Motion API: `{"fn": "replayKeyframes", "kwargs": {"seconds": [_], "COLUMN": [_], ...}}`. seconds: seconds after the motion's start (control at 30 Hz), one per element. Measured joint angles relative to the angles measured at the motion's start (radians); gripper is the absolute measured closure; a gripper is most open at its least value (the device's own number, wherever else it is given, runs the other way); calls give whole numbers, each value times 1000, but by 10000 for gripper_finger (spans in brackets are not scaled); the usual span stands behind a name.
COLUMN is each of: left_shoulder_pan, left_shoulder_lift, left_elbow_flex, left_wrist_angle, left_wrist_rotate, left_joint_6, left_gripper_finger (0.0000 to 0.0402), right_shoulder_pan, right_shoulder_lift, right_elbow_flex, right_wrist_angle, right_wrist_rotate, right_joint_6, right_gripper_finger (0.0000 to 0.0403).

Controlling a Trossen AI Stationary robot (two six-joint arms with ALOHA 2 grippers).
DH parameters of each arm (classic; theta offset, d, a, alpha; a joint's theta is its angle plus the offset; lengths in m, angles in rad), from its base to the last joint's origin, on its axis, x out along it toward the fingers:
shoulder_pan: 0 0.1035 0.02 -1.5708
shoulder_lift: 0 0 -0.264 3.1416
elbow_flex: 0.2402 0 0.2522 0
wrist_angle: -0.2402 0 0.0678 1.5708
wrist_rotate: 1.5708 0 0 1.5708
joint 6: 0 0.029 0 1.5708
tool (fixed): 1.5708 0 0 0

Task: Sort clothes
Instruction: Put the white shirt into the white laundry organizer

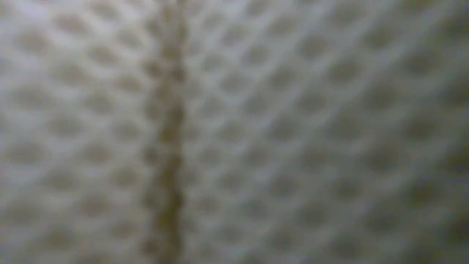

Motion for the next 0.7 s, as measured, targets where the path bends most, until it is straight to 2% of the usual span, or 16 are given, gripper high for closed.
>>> {"fn": "replayKeyframes", "kwargs": {"seconds": [0.1,0.3,0.7], "left_shoulder_pan": [0,-1,-1], "left_shoulder_lift": [-1,-10,-9], "left_elbow_flex": [1,1,1], "left_wrist_angle": [-51,-213,-416], "left_wrist_rotate": [0,-2,-3], "left_joint_6": [-29,-187,-324], "left_gripper_finger": [392,392,392], "right_shoulder_pan": [0,0,0], "right_shoulder_lift": [0,0,-1], "right_elbow_flex": [0,0,0], "right_wrist_angle": [-2,-2,-4], "right_wrist_rotate": [0,0,0], "right_joint_6": [5,4,4], "right_gripper_finger": [364,364,364]}}
